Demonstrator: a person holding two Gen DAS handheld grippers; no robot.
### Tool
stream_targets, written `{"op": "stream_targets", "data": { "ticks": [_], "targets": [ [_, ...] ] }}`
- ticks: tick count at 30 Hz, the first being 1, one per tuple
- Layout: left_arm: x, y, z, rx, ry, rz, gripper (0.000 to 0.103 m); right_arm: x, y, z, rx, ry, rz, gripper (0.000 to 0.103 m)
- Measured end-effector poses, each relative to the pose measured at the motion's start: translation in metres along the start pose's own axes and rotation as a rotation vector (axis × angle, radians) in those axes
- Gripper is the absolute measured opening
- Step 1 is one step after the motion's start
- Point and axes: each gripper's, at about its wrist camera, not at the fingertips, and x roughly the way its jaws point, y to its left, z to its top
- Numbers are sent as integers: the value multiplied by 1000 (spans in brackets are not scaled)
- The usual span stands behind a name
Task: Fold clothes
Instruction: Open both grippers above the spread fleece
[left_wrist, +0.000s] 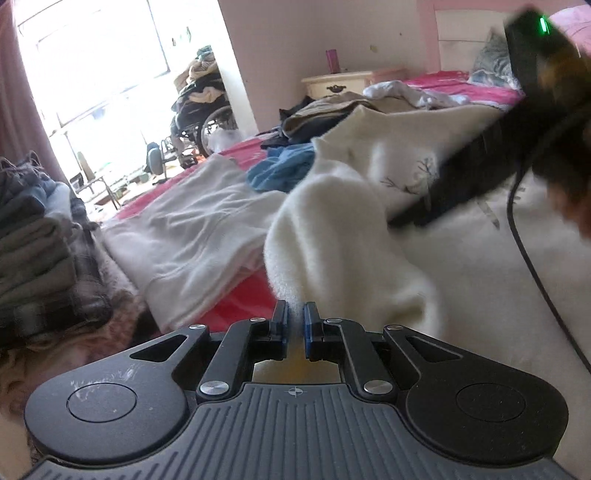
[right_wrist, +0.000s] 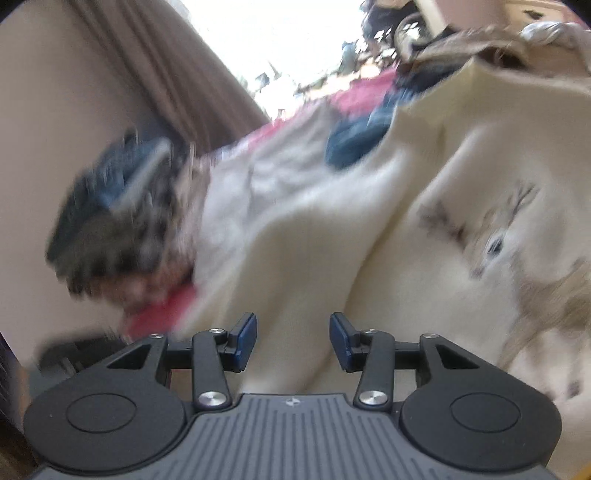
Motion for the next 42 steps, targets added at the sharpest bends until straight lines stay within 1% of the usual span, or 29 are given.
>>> {"op": "stream_targets", "data": {
  "ticks": [1,4,6,7,10,12,15,17,20,23,25,27,28,29,30,31,33,37,40,42],
  "targets": [
    [0,-2,-1,1,-4,-2,6,-5,0,7,20,-19,6,48],
    [-3,-5,0,4,-28,-4,6,-1,14,30,3,-3,18,49],
    [-8,-7,1,-1,-48,-11,6,10,27,40,-14,32,37,50],
    [-10,-9,2,4,-63,-16,6,16,33,46,-23,50,47,52],
    [-21,-20,5,46,-118,-42,6,33,51,55,-47,119,69,55],
    [-25,-30,6,96,-146,-63,6,44,63,53,-86,166,33,55],
    [-21,-41,4,138,-147,-79,6,56,74,50,-138,199,-26,55],
    [-20,-40,3,132,-139,-81,7,57,75,51,-139,199,-12,55],
    [-25,-20,4,52,-117,-64,10,57,75,56,-116,183,23,56],
    [-27,18,5,-94,-68,-58,11,63,69,64,-33,175,98,56],
    [-21,37,1,-153,-30,-62,15,71,63,64,18,179,100,54],
    [-13,54,-3,-199,10,-66,30,81,55,60,40,193,60,54],
    [-5,60,-6,-215,29,-67,33,86,51,56,43,206,31,53],
    [3,66,-8,-230,55,-80,38,93,44,50,56,228,-3,53],
    [13,71,-9,-243,93,-109,38,97,37,45,75,249,-28,52],
    [22,76,-10,-261,119,-134,39,102,30,41,94,270,-53,48],
    [37,85,-13,-314,142,-208,49,103,19,34,129,267,-50,46],
    [60,89,-19,-384,193,-290,57,102,11,35,191,264,-32,45],
    [68,93,-23,-439,196,-313,56,103,12,35,194,264,-36,45],
    [66,90,-20,-428,177,-305,32,102,12,35,198,262,-36,46]
  ]
}}
